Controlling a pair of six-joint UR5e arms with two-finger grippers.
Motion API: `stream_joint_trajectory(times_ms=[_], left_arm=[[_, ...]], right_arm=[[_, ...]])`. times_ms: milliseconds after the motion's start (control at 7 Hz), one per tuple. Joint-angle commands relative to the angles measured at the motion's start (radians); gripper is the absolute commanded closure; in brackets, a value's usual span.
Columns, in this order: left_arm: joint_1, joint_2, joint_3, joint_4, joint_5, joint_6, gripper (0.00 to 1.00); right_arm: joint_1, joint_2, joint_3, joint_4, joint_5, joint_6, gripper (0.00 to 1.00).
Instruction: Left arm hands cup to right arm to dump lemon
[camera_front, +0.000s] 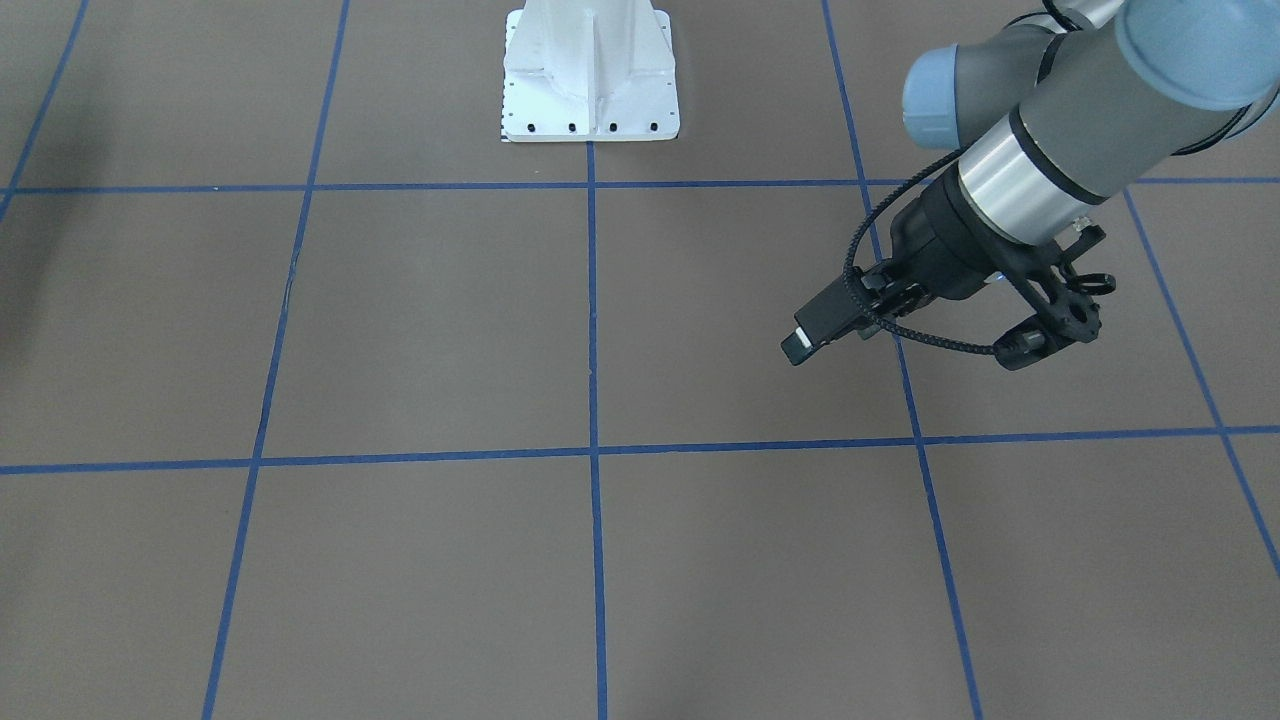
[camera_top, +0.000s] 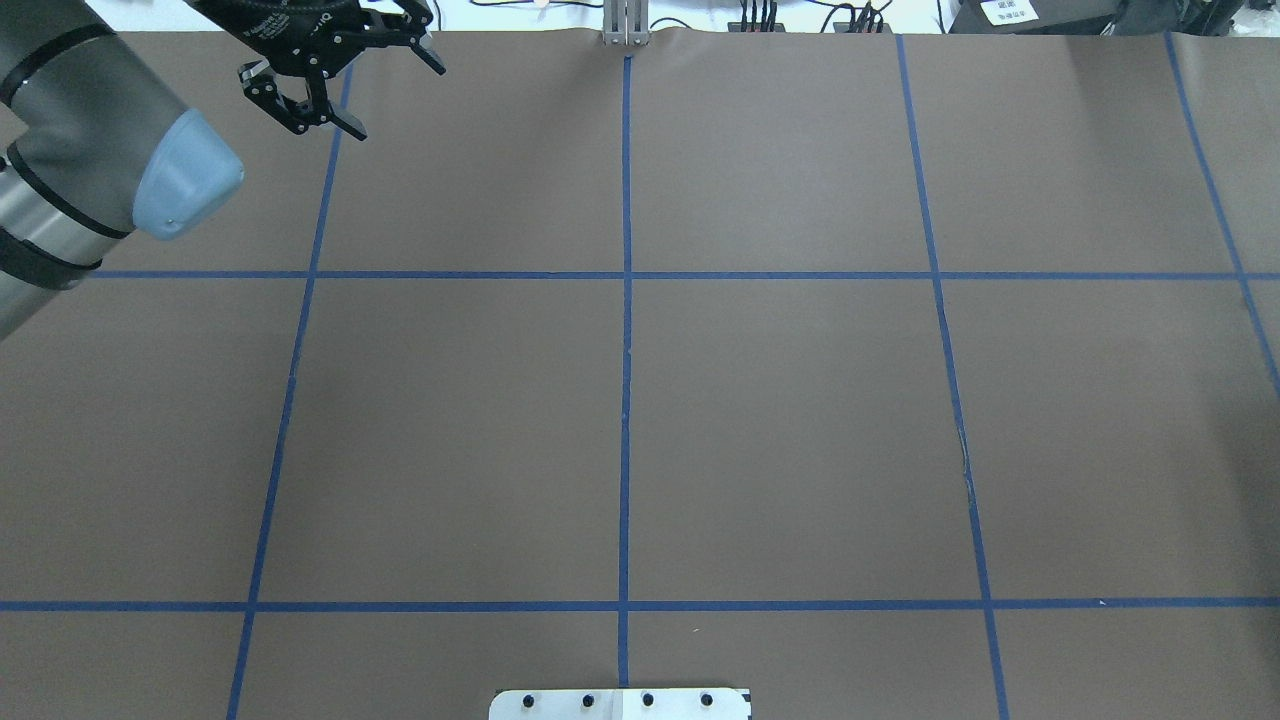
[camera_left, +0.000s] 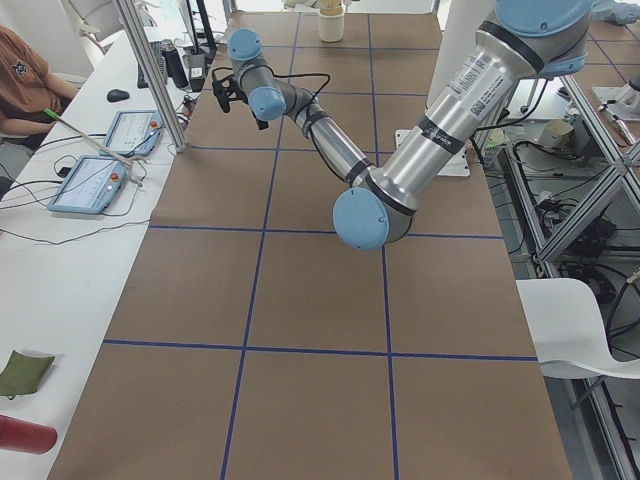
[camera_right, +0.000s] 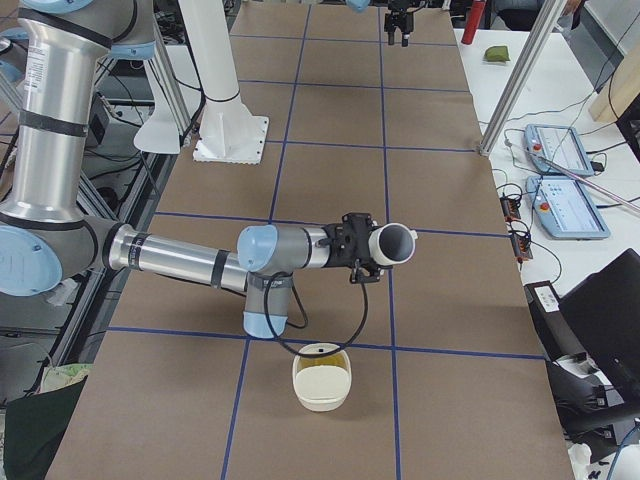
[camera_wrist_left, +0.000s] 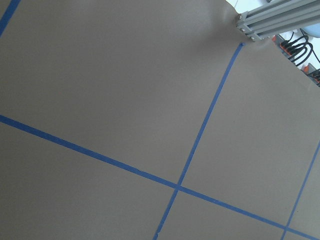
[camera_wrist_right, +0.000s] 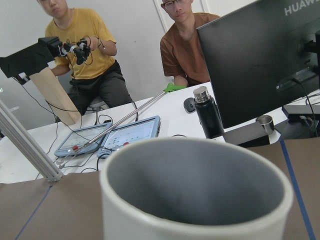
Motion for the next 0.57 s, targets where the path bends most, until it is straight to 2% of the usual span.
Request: stream_joint_trajectory(times_ms=[0,143,429], left_arm=[[0.0,0.002,0.003,0.0,0.013,0.018,0.0],[0.0,0.009,0.003,0.001,0.011,0.056,0.0],[0.0,0.017,0.003,0.0,0.011,0.059,0.0]], right_arm=[[-0.003,0.154,0.06,-0.338,-0.037,-0.247,1.0],[-0.046,0.216,0.06,-0.445,-0.11,-0.363,1.0],[-0.247,0.307,0.06,-0.547,-0.327,-0.391,0.93]])
